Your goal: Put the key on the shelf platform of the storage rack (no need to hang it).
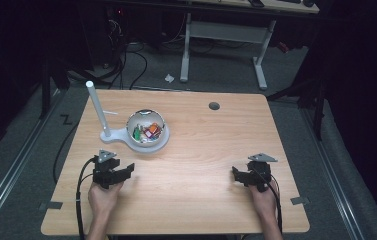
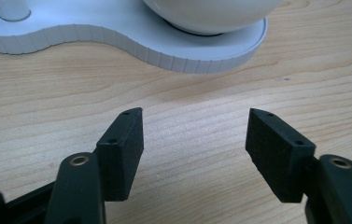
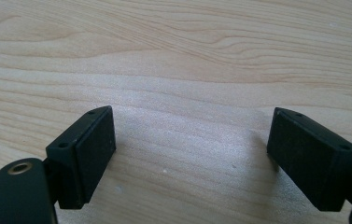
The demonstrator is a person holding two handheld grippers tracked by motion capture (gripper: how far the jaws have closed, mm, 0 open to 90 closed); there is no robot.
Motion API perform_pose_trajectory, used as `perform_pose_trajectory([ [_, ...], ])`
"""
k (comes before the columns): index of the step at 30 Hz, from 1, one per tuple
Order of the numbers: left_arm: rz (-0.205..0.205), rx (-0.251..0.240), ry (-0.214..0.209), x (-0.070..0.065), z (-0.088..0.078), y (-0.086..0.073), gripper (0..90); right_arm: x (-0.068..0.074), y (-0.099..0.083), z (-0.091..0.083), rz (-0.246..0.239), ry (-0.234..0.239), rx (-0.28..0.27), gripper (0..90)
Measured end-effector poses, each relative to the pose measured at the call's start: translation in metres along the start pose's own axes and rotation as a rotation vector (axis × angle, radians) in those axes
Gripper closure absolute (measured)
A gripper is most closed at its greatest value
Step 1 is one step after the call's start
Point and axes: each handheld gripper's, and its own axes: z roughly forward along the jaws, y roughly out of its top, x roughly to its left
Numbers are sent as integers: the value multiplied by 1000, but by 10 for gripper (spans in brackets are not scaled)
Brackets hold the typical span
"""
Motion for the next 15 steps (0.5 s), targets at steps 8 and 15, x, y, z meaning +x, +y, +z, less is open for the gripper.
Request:
perform_pose_trajectory([
  [8,57,5,64,-7,7,-5,368,0,0,0,0,0,0,155],
  [15,106,44,104,-10,17,-11,366,0,0,0,0,0,1,155],
])
